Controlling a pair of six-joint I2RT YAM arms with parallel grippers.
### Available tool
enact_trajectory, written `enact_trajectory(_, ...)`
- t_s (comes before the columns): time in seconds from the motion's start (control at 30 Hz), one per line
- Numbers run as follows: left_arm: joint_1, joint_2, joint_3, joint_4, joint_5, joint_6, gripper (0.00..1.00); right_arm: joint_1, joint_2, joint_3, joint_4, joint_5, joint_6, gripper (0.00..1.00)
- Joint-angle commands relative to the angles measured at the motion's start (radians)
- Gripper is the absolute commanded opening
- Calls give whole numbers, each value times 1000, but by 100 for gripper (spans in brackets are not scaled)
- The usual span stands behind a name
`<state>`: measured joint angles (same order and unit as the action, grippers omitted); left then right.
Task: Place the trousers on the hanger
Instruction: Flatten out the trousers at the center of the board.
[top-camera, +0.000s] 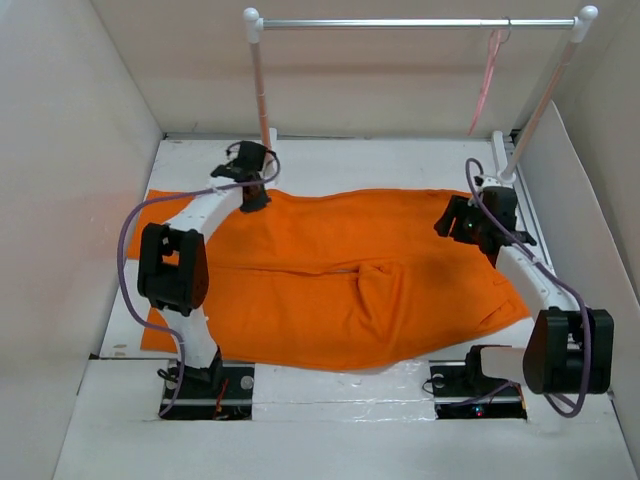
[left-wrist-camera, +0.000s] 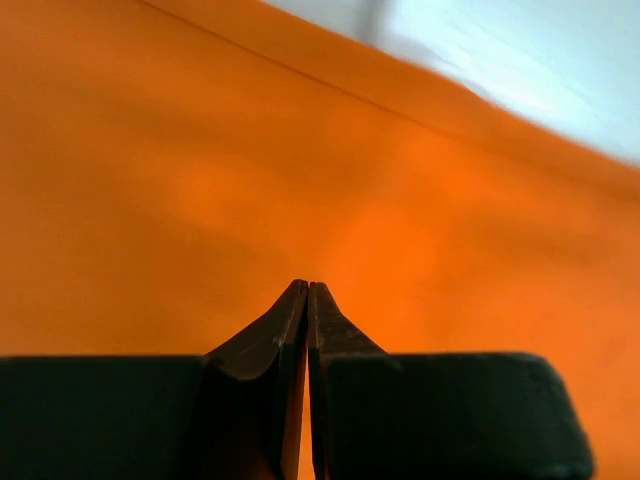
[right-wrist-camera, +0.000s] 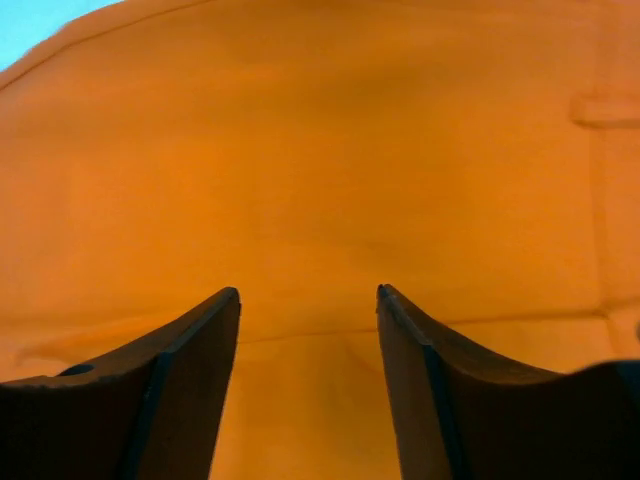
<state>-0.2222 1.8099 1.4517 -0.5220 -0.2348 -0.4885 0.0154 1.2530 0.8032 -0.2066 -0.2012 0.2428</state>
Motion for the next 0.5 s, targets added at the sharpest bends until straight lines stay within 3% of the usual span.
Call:
enact_trajectory(0.0, -31, -93, -68, 123, 118, -30, 0, -113, 19, 2, 47, 55, 50, 65)
enact_trajectory(0.03, -40, -109, -126, 146, 176, -36, 0, -152, 29, 5, 44, 68, 46, 67)
enact_trajectory(0.23, -40, -214, -308, 226, 186, -35, 0, -452, 178, 97, -5, 33, -54, 73)
enact_trajectory(0.33, -19, -250, -375, 272, 262, -68, 0, -523, 376, 247, -143, -84, -144, 74)
enact_trajectory(0.47, -19, -302, -396, 312, 302, -90, 0, -532, 424, 304, -166, -89, -183, 75)
